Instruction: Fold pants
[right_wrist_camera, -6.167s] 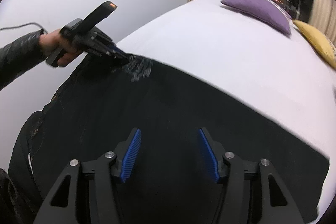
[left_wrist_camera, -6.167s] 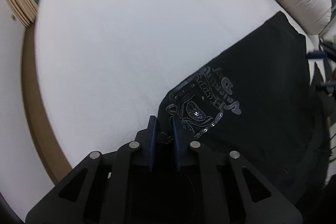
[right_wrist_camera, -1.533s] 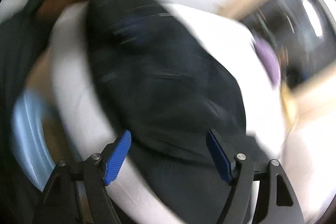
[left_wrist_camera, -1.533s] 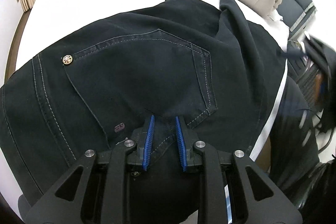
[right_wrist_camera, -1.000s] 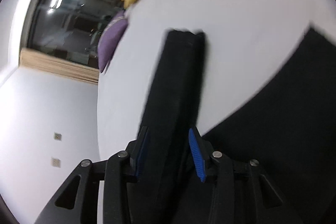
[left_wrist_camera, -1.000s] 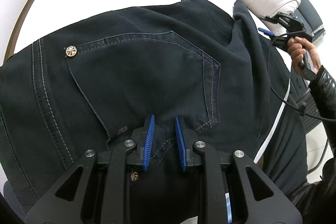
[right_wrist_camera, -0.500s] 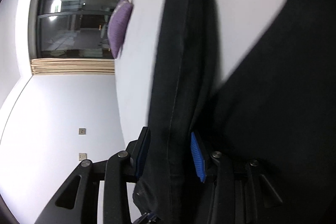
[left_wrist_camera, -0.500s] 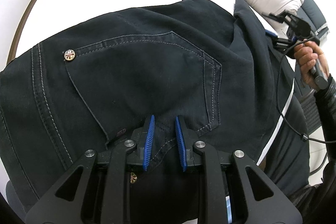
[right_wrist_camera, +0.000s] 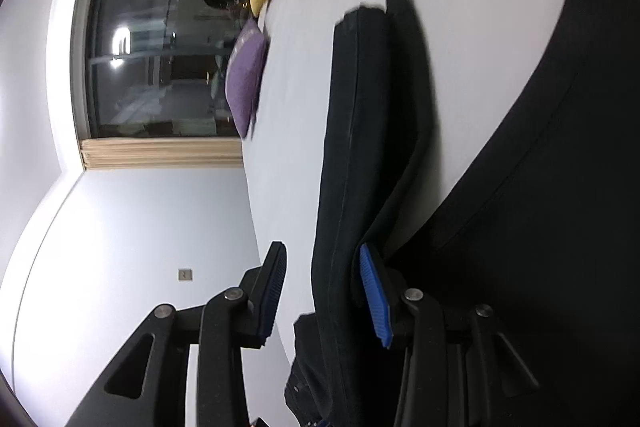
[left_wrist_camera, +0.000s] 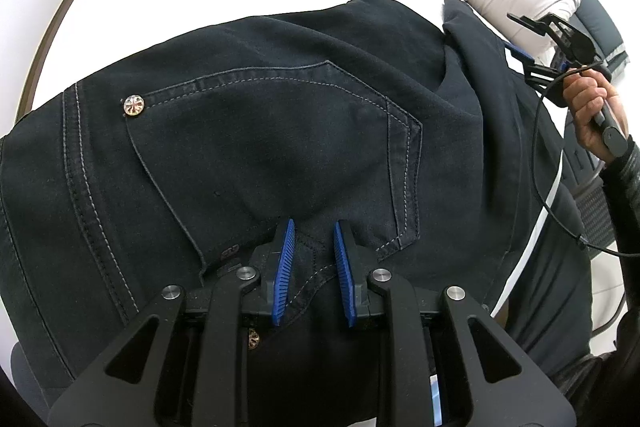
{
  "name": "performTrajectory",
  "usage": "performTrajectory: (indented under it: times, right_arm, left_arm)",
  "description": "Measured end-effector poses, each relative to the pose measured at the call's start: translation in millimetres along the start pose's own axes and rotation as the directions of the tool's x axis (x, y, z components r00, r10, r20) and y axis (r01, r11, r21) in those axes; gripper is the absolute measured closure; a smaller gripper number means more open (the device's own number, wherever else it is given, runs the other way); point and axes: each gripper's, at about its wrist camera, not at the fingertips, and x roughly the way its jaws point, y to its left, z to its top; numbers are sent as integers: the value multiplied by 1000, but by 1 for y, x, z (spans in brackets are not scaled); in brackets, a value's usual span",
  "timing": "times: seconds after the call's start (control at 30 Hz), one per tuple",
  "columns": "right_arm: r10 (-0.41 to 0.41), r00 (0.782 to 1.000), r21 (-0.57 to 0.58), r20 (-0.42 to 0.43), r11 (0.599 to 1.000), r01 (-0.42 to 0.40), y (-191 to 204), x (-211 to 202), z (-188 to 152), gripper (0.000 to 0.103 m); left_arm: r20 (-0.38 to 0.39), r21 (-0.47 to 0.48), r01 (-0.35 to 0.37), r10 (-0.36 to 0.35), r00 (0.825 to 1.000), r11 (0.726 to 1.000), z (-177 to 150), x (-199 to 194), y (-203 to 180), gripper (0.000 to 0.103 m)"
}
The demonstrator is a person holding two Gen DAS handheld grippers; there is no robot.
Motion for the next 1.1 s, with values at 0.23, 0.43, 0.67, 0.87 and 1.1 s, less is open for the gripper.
performTrajectory:
  times: [0.23,0.43,0.67,0.87,1.1]
  right_arm:
    - [-9,1000,31,28,999,8,-5,-5,14,58]
    - [5,996,17,91,1000,-6,9,-11,40,58]
    - [-72,997,8,40,997,72,6,18,80,58]
    - [-96,994,76,52,993,92,-17,28,90,60]
    - [-91,993,94,77,992,83,-19,22,95,60]
  left_arm:
    - [-4,1,-10,10,1000,1000,1,2,-5,83]
    - [-10,9,-15,15,1000,1000,2,3,-9,83]
    - [-14,5,-27,27,1000,1000,5,5,-12,83]
    - [-18,4,-25,25,1000,1000,6,6,-12,83]
    - [-16,2,-19,19,1000,1000,6,6,-11,83]
